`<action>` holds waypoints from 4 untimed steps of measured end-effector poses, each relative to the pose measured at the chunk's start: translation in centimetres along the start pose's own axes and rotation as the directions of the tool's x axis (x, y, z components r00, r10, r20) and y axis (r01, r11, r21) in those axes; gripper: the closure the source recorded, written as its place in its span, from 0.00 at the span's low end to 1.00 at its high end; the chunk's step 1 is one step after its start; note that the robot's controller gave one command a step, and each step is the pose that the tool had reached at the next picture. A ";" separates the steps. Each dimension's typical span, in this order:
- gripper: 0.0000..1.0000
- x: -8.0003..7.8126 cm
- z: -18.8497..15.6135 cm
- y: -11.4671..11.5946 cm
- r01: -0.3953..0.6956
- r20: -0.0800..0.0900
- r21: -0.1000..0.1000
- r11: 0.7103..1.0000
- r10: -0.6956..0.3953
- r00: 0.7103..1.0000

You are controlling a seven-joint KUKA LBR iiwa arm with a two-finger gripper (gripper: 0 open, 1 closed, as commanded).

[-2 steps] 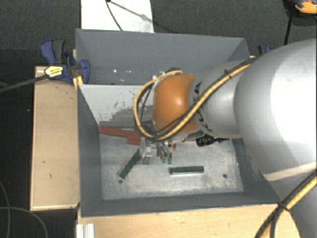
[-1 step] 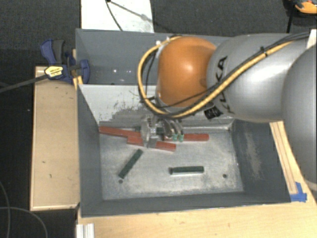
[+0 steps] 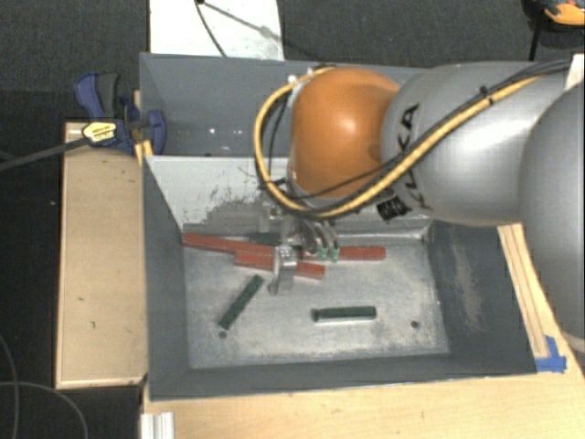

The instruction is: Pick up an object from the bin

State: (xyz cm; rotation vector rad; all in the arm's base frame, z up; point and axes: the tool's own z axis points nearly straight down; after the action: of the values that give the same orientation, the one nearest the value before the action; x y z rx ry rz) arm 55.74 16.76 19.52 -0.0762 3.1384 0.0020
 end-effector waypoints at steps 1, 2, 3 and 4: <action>0.00 0.0 0.0 0.0 -0.001 0.000 0.000 1.000 0.001 1.000; 0.00 -0.8 4.3 0.5 -0.006 0.009 -0.002 1.000 0.007 1.000; 0.00 0.0 9.3 4.3 0.080 0.001 0.002 0.997 -0.080 0.997; 0.00 -1.1 11.2 3.2 0.181 -0.002 -0.005 0.983 -0.181 0.983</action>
Offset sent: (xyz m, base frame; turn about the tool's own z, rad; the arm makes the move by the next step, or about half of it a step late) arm 0.0151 0.0135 -0.1252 0.0252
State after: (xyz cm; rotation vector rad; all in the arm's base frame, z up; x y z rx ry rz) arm 56.71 20.06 8.37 -0.3612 3.1206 0.0098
